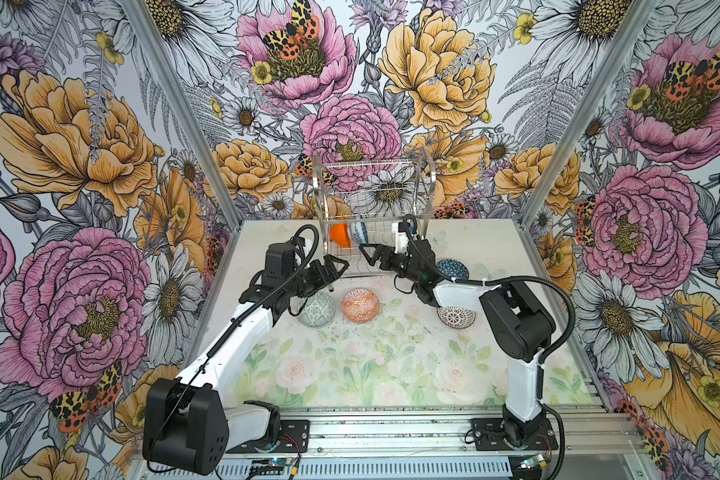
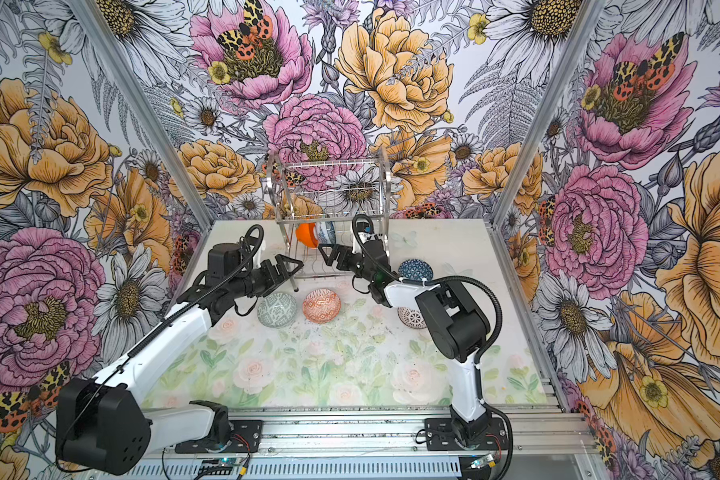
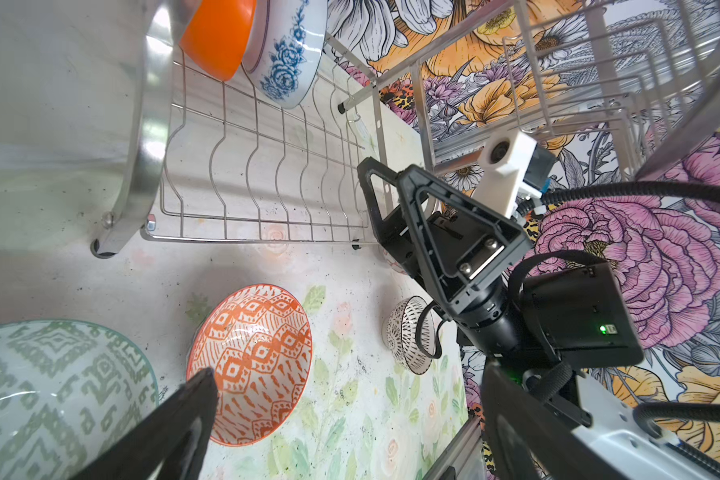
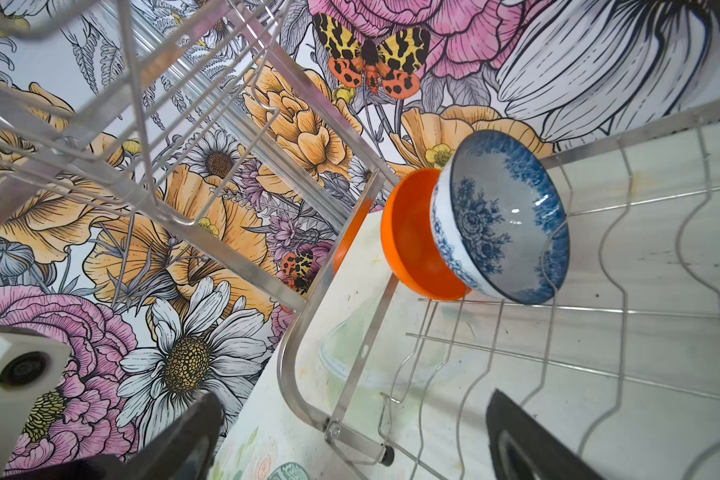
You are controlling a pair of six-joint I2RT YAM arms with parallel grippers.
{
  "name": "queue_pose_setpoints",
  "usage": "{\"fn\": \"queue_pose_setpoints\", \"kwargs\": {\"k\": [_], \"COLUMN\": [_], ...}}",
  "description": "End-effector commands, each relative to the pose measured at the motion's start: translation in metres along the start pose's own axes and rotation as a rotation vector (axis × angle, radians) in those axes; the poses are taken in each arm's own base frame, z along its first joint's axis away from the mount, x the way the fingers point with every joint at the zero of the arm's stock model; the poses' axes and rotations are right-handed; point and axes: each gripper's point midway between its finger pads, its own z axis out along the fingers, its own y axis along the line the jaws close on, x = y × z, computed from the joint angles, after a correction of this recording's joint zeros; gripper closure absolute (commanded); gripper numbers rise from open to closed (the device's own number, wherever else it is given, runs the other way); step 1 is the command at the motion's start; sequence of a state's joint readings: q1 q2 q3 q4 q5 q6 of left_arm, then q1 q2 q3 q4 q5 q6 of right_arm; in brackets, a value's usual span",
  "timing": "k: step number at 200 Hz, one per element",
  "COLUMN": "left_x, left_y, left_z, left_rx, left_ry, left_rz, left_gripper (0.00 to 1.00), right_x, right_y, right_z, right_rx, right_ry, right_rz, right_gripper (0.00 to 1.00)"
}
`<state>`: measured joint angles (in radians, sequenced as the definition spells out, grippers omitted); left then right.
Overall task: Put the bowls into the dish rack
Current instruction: 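Withdraw the right gripper from the rack toward the bowl row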
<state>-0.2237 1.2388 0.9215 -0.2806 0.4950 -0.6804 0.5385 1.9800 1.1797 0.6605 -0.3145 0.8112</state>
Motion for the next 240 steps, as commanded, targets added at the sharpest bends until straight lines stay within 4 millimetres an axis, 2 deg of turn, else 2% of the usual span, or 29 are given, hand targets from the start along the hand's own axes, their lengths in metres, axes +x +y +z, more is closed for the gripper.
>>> {"fn": "queue_pose_setpoints", "kwargs": {"k": [1,57,93,117,146,178,210,230,232,240], "left_x": [-0.001,0.001,0.025,0.041,0.052,0.063,0.082,0.082,0.081,0.079], "left_y": [-0.005,-0.002,-0.009,0.004,0.019,0.029,0.050,0.057,0.058,0.058], "left_z": [-0.004,-0.009,-0.004,-0.006,-0.021,-0.039,-0.047,-0.055,-0.056,-0.058], "left_rx": [0.007,-0.074,-0.095,-0.126,-0.151,-0.129,-0.115,-0.108,-0.107,-0.104], "left_ry": [-0.025,-0.041,0.013,0.029,-0.002,-0.020,0.006,-0.009,-0.012,-0.021], "left_rz": [0.032,0.088,0.104,0.067,0.031,-0.018,-0.093,-0.109,-0.111,-0.112], "left_gripper": [0.01,0.01,0.01,0.01,0.01,0.01,0.01,0.01,0.01,0.01], "right_x": [-0.013,0.004,0.020,0.028,0.039,0.055,0.083,0.090,0.096,0.102], "right_y": [0.015,0.006,0.006,0.010,0.018,0.028,0.034,0.033,0.039,0.041], "right_z": [-0.013,-0.041,-0.068,-0.085,-0.098,-0.097,-0.081,-0.072,-0.071,-0.068], "right_rx": [0.003,0.131,0.263,0.312,0.349,0.346,0.348,0.373,0.363,0.369], "right_ry": [-0.033,0.037,0.109,0.160,0.215,0.257,0.332,0.346,0.356,0.364], "right_rz": [-0.043,-0.070,-0.164,-0.202,-0.250,-0.299,-0.332,-0.355,-0.363,-0.373], "right_gripper": [0.01,0.01,0.00,0.01,0.01,0.01,0.01,0.01,0.01,0.01]}}
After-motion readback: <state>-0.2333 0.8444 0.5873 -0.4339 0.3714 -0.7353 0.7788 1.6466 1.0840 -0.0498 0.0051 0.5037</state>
